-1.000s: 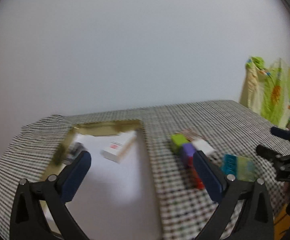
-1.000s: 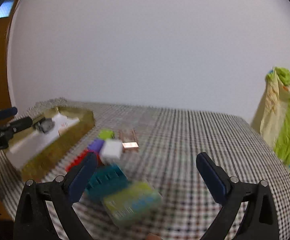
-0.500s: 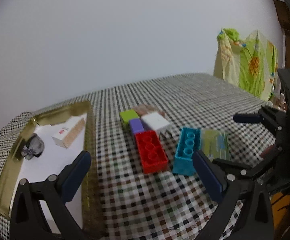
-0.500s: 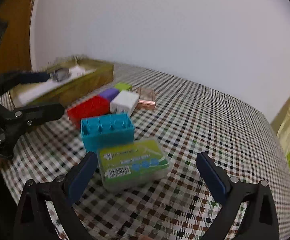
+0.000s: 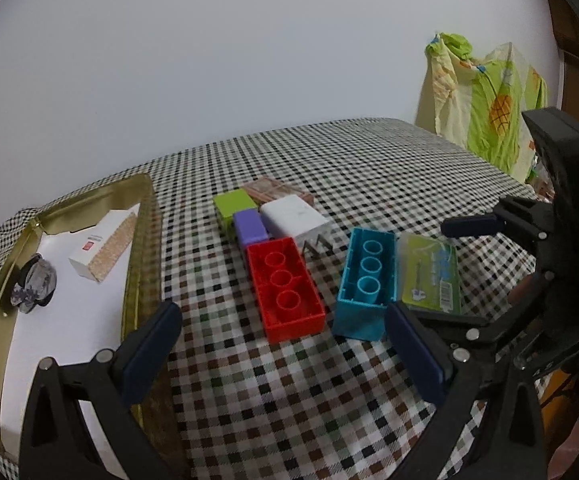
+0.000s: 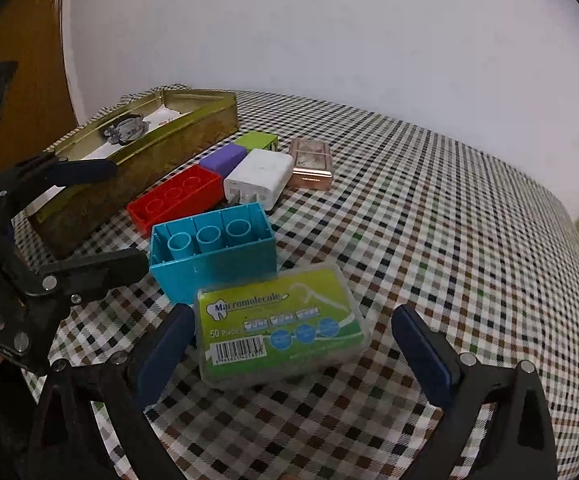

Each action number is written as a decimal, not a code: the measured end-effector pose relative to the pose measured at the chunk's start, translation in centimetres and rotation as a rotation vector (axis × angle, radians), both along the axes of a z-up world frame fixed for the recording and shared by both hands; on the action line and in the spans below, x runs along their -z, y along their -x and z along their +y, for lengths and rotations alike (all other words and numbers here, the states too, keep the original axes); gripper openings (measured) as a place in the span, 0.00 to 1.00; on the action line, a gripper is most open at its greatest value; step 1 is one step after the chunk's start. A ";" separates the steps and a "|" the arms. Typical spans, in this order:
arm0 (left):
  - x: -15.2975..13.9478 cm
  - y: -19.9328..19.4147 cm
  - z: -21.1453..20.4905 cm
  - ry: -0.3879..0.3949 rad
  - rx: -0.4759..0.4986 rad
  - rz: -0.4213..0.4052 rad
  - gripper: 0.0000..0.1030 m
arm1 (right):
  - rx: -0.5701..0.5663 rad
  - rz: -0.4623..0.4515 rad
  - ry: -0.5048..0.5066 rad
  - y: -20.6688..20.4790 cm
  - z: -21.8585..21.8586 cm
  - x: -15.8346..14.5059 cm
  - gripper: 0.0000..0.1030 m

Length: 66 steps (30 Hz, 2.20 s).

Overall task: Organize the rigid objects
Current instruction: 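Grasp the clear green-labelled floss box with the right gripper, then grasp the blue toy brick with the left gripper and lift it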

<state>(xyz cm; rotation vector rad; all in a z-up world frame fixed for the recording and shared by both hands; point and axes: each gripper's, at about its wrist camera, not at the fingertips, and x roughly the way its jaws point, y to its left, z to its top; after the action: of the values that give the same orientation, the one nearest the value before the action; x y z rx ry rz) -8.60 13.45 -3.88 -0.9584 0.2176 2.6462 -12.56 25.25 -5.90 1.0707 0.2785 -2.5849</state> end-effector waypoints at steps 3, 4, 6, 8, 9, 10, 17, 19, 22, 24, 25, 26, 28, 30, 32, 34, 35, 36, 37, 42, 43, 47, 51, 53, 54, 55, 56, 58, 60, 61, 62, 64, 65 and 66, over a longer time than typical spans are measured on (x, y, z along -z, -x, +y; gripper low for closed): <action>0.2 0.5 0.0 -0.003 0.014 -0.020 1.00 | -0.022 -0.009 -0.047 0.5 -0.7 0.1 0.97; 0.3 0.7 -0.1 -0.009 0.019 -0.035 1.00 | -0.024 -0.009 -0.061 0.6 -0.9 0.1 0.97; 0.4 1.1 -0.2 -0.018 0.022 -0.060 1.00 | -0.020 -0.012 -0.068 0.6 -0.8 0.1 0.97; 0.4 1.1 -0.3 -0.028 0.028 -0.061 1.00 | -0.004 -0.043 -0.031 0.8 -0.1 0.6 0.96; 0.4 1.1 -0.3 -0.026 0.033 -0.062 0.99 | 0.002 -0.058 -0.016 0.9 0.1 0.8 0.83; 0.4 1.1 -0.1 -0.023 0.041 -0.066 0.98 | 0.010 -0.053 -0.007 0.9 0.4 0.7 0.82; 0.6 2.2 -0.1 -0.016 0.014 -0.079 0.77 | 0.071 -0.065 0.053 1.1 2.1 0.8 0.82; 0.7 2.5 -0.3 -0.016 -0.001 -0.076 0.74 | 0.072 -0.067 0.070 1.1 2.1 0.8 0.82; 0.8 3.0 0.0 0.008 -0.038 -0.074 0.69 | 0.075 -0.067 0.078 1.1 2.0 0.8 0.82; 0.9 3.0 0.0 0.021 -0.054 -0.067 0.66 | 0.075 -0.068 0.081 1.1 2.0 0.8 0.82; 0.9 2.9 -0.2 0.023 -0.057 -0.061 0.63 | 0.076 -0.068 0.082 1.1 2.0 0.8 0.82; 0.7 2.6 -0.3 0.022 -0.063 -0.044 0.56 | 0.079 -0.068 0.085 1.1 2.1 0.8 0.82; 0.3 2.2 -0.3 0.034 -0.084 -0.007 0.55 | 0.085 -0.069 0.097 1.2 2.3 0.8 0.82; 0.2 2.0 -0.2 0.039 -0.071 0.005 0.56 | 0.094 -0.070 0.113 1.1 2.6 0.8 0.82; 0.4 2.1 0.0 0.028 -0.046 -0.019 0.56 | 0.098 -0.070 0.125 1.1 2.8 0.8 0.82; 0.5 2.2 0.1 0.024 -0.039 -0.029 0.56 | 0.101 -0.070 0.128 1.1 2.8 0.8 0.82; 0.5 2.2 0.4 0.031 -0.028 -0.031 0.59 | 0.101 -0.070 0.130 1.1 2.8 0.8 0.82; 0.6 2.2 0.6 0.040 -0.021 -0.032 0.61 | 0.101 -0.070 0.134 1.2 2.9 0.8 0.82; 0.6 2.2 0.7 0.041 -0.017 -0.033 0.62 | 0.101 -0.071 0.136 1.2 2.9 0.8 0.82; 0.4 2.0 0.1 -0.007 -0.036 -0.033 0.62 | 0.100 -0.070 0.141 1.1 3.3 0.8 0.82; 0.2 1.9 0.1 -0.015 -0.039 -0.024 0.62 | 0.102 -0.070 0.144 1.1 3.3 0.8 0.82; -0.6 1.0 0.7 -0.045 -0.026 0.022 0.71 | 0.136 -0.050 0.158 0.9 3.9 0.6 0.82; -0.1 1.0 2.1 -0.031 0.027 0.010 0.71 | 0.232 -0.025 0.185 0.6 5.6 0.4 0.82; 0.2 1.6 3.0 -0.021 0.055 -0.014 0.71 | 0.275 -0.029 0.183 0.6 6.1 0.6 0.82; 0.4 2.1 3.3 -0.022 0.055 -0.032 0.71 | 0.287 -0.030 0.178 0.6 6.2 0.6 0.82; 0.5 2.5 3.5 -0.020 0.047 -0.043 0.71 | 0.297 -0.031 0.171 0.7 6.4 0.6 0.82; 0.6 3.1 3.8 -0.007 0.044 -0.056 0.70 | 0.315 -0.030 0.163 0.7 6.4 0.6 0.82; 1.0 3.7 4.6 0.020 0.052 -0.071 0.59 | 0.346 -0.026 0.152 0.7 6.9 0.6 0.82; 1.4 4.2 5.1 0.025 0.070 -0.101 0.51 | 0.374 -0.025 0.142 0.6 7.3 0.6 0.82; 1.6 4.2 5.2 0.026 0.078 -0.110 0.48 | 0.381 -0.028 0.134 0.7 7.3 0.7 0.82; 1.6 4.1 5.3 0.023 0.087 -0.107 0.41 | 0.389 -0.032 0.121 0.7 7.2 0.7 0.82; 1.6 4.2 5.3 0.008 0.100 -0.119 0.31 | 0.391 -0.032 0.094 0.7 7.0 0.8 0.82; 1.6 4.3 5.2 0.000 0.096 -0.120 0.29 | 0.386 -0.028 0.085 0.6 6.8 0.8 0.82; 1.5 4.4 4.9 -0.010 0.083 -0.120 0.29 | 0.382 -0.025 0.085 0.6 6.8 0.7 0.82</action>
<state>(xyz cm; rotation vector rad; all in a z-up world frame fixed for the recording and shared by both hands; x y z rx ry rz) -12.97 18.33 -5.39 -1.0771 0.2114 2.5025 -13.15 32.02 -6.62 1.2244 -0.0488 -2.8798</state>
